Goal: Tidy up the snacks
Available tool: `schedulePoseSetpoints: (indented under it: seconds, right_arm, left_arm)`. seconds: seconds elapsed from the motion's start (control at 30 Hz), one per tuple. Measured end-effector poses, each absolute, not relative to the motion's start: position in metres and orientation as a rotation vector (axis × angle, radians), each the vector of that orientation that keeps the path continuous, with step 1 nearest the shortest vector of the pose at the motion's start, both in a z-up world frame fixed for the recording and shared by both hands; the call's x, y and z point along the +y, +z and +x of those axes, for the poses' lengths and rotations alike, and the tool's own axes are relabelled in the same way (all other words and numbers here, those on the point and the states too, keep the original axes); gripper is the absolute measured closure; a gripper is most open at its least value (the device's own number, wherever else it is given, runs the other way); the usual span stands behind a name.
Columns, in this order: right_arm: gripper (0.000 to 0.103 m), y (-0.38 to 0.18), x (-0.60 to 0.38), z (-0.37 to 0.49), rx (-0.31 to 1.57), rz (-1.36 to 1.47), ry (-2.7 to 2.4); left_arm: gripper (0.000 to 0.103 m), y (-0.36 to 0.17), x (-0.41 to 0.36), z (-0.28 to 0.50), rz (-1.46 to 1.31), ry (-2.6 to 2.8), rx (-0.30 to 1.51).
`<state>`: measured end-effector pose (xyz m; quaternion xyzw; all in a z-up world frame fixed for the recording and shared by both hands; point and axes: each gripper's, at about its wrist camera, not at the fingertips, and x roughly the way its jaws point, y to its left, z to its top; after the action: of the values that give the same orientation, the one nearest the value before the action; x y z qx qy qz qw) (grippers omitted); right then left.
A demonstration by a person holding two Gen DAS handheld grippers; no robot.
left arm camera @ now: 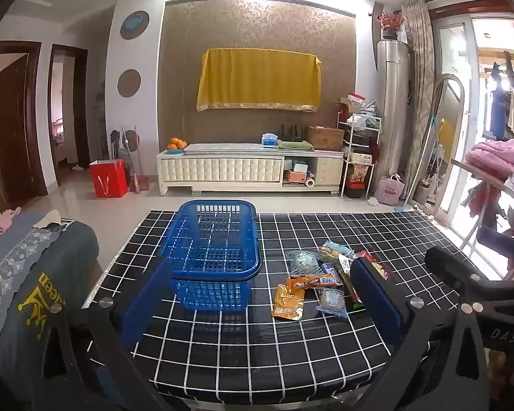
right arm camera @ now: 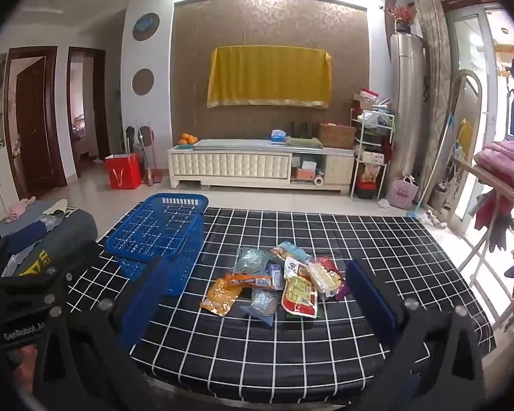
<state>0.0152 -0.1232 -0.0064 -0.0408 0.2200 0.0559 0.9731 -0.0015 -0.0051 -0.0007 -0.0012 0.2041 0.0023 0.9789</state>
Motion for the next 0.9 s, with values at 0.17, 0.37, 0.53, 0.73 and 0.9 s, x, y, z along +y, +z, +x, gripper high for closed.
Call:
schedulePoseSetpoints:
  seconds: [0.17, 0.37, 0.53, 0.73, 0.9]
  right_arm:
    - [0.000, -0.0076, -0.1281, 0.0176, 0.453, -0.071, 0.118]
    - [0.000, -0.0076, -0.1292, 0.0159, 0.463, -0.067, 0.130]
    - [0.000, -0.0100, -0.1263, 0.0168, 0.472, -0.069, 0.137]
    - [0.000, -0.0102, -0.1269, 0.0161, 0.477, -0.073, 0.142]
    - [0.000, -0.0106, -0.1257, 0.0173, 0.484, -0.080, 0.144]
  left_arm:
    - [0.000, -0.0009, 0.0013, -0.0011, -0.035, -0.009, 0.419]
    - [0.000, -0.0012, 0.0029, -0.0007, -0.044, -0.012, 0.436]
    - [0.000, -0.0042, 0.0056, -0.0002, -0.044, -0.011, 0.445]
    - [0.000, -0.0087, 0.0035, 0.0020, -0.040, -0.009, 0.453]
    - [0.000, -0.0075, 0.0052, 0.0017, -0.041, -0.008, 0.456]
